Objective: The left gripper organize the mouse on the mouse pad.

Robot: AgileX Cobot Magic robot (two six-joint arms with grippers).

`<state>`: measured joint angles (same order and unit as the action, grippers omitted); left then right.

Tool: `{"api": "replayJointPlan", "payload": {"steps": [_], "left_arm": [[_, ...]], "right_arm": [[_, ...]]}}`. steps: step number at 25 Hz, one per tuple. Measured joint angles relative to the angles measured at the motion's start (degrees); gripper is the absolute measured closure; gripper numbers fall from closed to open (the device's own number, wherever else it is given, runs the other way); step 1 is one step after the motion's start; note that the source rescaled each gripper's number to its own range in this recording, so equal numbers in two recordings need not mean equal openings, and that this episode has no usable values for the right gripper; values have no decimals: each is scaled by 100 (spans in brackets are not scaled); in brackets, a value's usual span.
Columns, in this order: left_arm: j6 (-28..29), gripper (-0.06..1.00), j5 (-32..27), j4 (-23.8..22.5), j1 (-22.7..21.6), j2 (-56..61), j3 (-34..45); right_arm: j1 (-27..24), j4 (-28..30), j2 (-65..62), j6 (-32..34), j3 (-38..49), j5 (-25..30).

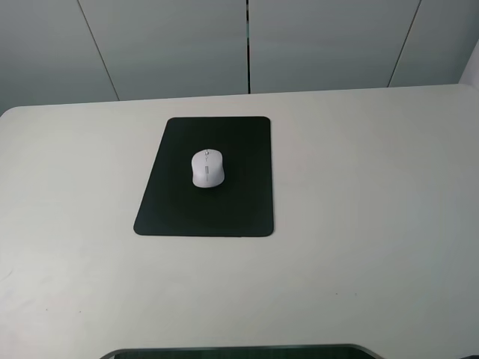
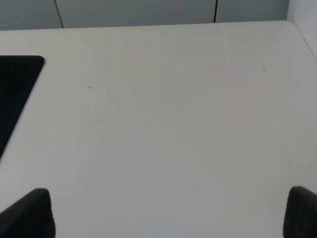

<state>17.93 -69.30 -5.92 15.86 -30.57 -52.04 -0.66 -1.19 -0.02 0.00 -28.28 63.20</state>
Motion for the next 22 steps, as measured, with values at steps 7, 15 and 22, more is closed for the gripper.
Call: {"api": "replayJointPlan", "payload": {"steps": [7,15,22], "left_arm": [[-736,-1,33,166,-993,1257,494],[-1247,-1,117,462,-1804,2321,1128],[-1357,-1,354,551,-1971,3039,1725]], "right_arm": [[0,0,0,0,0,0],[0,0,0,0,0,0],[0,0,0,0,0,0]]}}
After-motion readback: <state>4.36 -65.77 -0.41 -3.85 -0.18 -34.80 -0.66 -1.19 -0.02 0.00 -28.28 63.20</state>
